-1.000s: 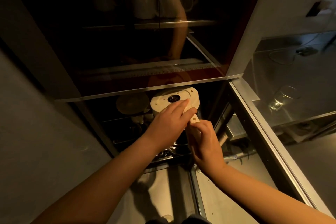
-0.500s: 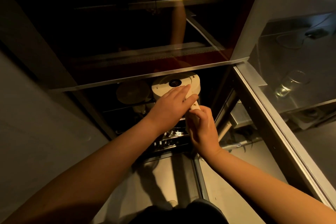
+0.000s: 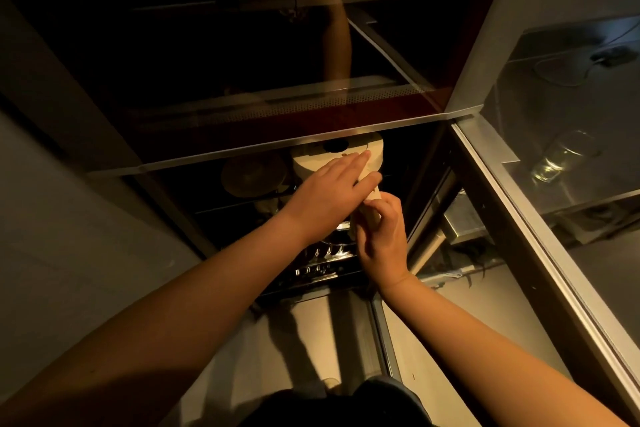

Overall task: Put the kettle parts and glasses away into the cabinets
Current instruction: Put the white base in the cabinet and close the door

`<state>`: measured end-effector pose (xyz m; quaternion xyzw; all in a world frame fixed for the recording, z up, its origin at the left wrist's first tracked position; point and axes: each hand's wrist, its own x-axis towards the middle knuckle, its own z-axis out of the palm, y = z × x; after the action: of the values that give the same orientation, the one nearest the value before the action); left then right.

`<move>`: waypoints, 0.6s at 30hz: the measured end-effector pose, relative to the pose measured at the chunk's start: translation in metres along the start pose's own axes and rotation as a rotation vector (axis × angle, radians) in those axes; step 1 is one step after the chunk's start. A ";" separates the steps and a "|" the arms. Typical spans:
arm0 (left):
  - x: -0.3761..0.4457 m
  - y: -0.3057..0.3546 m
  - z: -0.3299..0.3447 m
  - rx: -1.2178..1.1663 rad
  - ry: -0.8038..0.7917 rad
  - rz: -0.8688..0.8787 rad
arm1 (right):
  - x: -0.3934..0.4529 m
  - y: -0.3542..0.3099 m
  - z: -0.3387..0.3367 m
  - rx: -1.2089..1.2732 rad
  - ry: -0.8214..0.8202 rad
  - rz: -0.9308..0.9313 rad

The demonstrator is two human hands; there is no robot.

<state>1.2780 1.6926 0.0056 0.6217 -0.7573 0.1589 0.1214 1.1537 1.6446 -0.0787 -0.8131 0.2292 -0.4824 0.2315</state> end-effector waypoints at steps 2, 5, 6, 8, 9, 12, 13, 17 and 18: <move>0.004 0.000 -0.002 -0.001 0.001 0.013 | 0.002 0.001 -0.001 0.014 0.028 -0.005; 0.008 -0.002 -0.002 0.000 -0.013 0.030 | 0.003 0.001 -0.001 0.031 0.056 -0.010; 0.009 -0.002 -0.001 -0.001 -0.018 0.030 | 0.004 0.002 0.000 0.027 0.058 -0.016; 0.010 -0.003 0.001 -0.005 -0.025 0.025 | 0.005 0.004 0.001 0.008 0.053 -0.022; 0.011 -0.003 0.002 -0.006 -0.030 0.023 | 0.006 0.005 0.002 -0.003 0.049 -0.016; 0.013 -0.005 0.006 -0.003 -0.046 0.014 | 0.006 0.007 0.005 -0.024 0.040 0.028; 0.014 -0.005 0.007 -0.006 -0.053 0.003 | 0.007 0.007 0.007 -0.032 0.034 0.044; 0.015 -0.003 0.008 -0.006 -0.101 -0.073 | 0.014 0.007 0.015 -0.075 0.013 0.094; 0.013 -0.004 0.009 -0.015 -0.110 -0.096 | 0.016 0.007 0.016 -0.086 0.004 0.100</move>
<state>1.2790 1.6767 0.0023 0.6642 -0.7333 0.1130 0.0916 1.1739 1.6321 -0.0794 -0.8089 0.2905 -0.4614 0.2200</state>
